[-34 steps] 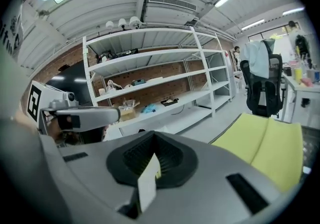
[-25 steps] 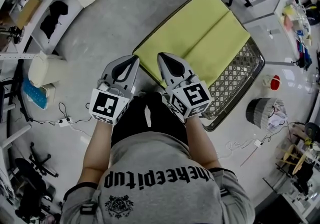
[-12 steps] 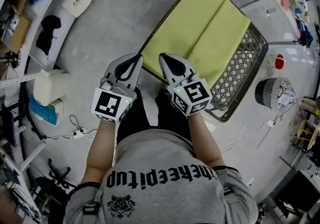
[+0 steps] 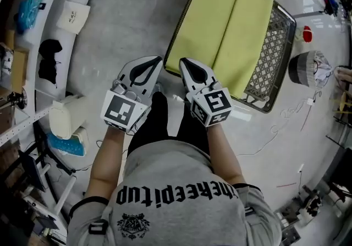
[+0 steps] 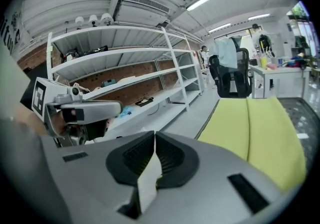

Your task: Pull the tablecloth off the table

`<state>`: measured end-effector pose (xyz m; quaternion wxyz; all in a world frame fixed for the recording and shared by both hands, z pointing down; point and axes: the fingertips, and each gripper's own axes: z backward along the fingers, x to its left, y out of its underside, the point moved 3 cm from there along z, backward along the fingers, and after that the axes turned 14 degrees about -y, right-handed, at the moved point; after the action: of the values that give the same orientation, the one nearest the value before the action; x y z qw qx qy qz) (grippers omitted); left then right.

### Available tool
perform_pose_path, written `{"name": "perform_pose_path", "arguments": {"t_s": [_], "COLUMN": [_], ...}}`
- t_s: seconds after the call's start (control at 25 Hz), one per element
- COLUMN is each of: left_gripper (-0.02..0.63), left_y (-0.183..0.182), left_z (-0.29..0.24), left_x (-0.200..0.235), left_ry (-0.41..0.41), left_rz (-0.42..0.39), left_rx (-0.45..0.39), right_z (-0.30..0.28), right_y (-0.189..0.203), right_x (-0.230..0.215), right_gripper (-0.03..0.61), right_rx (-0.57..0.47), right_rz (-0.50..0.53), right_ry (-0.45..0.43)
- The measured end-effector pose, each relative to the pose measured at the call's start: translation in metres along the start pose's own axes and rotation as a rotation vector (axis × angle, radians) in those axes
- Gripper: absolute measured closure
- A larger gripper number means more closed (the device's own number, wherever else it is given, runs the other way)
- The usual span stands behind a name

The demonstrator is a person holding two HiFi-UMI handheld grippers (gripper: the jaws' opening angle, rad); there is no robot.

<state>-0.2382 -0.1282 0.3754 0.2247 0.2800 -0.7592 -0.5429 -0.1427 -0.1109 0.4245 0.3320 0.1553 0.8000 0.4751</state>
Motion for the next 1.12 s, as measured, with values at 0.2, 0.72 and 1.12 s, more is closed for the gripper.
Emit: {"name": "perform_pose_path", "arguments": {"t_s": [0.2,0.72,1.12], "left_gripper": [0.600,0.599,0.600], "left_y": [0.006,0.027,0.043], "left_z": [-0.005,-0.024,-0.026], "left_x": [0.001,-0.009,-0.003], "left_ry": [0.086,0.213,0.213], "left_rz": [-0.017,-0.009,-0.006], "left_rx": [0.010,0.056,0.088], "right_z": [-0.008,-0.033,-0.058], "right_y": [0.019,0.090,0.133], "right_x": [0.002,-0.013,-0.024], "right_gripper": [0.563,0.446,0.403], "right_rx": [0.000,0.184,0.338], "right_rz": [-0.051,-0.080,-0.055], "right_ry": [0.062,0.125,0.141]}}
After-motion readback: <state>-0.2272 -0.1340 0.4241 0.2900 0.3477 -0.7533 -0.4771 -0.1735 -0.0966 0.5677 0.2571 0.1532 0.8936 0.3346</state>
